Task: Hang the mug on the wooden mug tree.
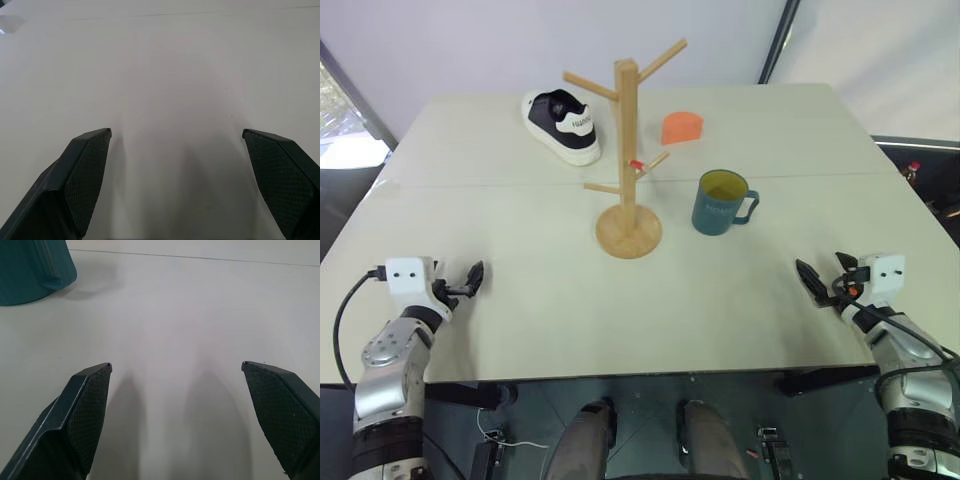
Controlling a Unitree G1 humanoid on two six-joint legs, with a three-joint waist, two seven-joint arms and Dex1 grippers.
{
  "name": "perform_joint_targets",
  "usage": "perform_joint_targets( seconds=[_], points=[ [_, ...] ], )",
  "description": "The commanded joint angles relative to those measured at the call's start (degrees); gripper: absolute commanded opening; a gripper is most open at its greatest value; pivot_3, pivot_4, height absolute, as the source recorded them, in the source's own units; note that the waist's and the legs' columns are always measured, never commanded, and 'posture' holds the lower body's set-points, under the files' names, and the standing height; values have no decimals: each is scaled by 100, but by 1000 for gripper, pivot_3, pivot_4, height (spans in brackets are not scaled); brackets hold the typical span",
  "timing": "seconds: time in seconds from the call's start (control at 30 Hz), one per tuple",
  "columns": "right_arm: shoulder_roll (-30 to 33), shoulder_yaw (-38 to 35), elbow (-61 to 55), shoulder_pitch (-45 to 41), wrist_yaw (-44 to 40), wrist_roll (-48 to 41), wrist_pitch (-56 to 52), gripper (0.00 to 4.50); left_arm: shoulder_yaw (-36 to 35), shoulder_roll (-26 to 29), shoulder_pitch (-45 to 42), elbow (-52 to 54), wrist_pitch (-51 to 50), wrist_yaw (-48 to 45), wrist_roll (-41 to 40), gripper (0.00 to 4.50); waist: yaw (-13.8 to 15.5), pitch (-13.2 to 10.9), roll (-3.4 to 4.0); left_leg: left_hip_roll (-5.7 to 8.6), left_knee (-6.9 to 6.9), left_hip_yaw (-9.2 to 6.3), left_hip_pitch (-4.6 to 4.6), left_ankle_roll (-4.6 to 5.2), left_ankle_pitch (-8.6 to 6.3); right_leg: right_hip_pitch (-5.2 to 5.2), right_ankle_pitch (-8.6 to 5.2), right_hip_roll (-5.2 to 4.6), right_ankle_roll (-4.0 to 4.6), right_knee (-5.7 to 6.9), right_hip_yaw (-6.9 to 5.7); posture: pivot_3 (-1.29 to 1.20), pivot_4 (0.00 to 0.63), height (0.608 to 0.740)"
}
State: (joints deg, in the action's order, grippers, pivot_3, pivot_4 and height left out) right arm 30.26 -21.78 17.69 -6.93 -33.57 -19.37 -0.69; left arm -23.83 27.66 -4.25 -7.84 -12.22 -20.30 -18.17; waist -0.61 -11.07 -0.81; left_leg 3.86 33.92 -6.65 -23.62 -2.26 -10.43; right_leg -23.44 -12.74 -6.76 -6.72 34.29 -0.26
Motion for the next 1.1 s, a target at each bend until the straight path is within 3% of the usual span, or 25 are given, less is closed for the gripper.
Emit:
perform_joint_targets(
  seconds=[0.03, 0.47, 0.63, 0.87, 1.1],
  points=[
    [29, -84, -310, 4, 35, -76, 39, 4336, -128, 73, 10, 185, -5, -14, -77, 4500, 1, 0, 0, 0, 0, 0, 0, 0, 0, 0, 0, 0, 0, 0, 0, 0, 150, 740],
    [-57, 208, -846, -168, 266, -12, -250, 4336, 235, -90, 150, 902, -51, -643, -435, 4500, -5, 0, 0, 0, 0, 1, 0, 0, 0, 0, 1, -1, 1, -1, 1, 0, 150, 740],
    [-296, 476, -1179, -497, 440, -34, -488, 4336, 1156, 111, 282, 2006, -352, -1545, -579, 4500, -5, 2, 4, -2, 1, 1, -1, 0, 0, 0, 4, 0, 6, 0, 1, 0, 150, 740],
    [-529, 879, -649, -1191, 861, 430, -432, 4336, 2219, 321, 51, 3127, -829, -2315, -826, 4500, -12, 0, 6, -2, -3, 3, -1, 11, 5, -2, 9, 1, 15, -4, 2, 0, 150, 740],
    [-699, 1126, 171, -1688, 1010, 802, -44, 4336, 2462, 144, -310, 3395, -1130, -2220, -984, 4500, -10, 0, 6, 1, -1, 2, 0, 18, 10, -2, 11, 6, 18, 1, 1, 0, 150, 740]
  ],
)
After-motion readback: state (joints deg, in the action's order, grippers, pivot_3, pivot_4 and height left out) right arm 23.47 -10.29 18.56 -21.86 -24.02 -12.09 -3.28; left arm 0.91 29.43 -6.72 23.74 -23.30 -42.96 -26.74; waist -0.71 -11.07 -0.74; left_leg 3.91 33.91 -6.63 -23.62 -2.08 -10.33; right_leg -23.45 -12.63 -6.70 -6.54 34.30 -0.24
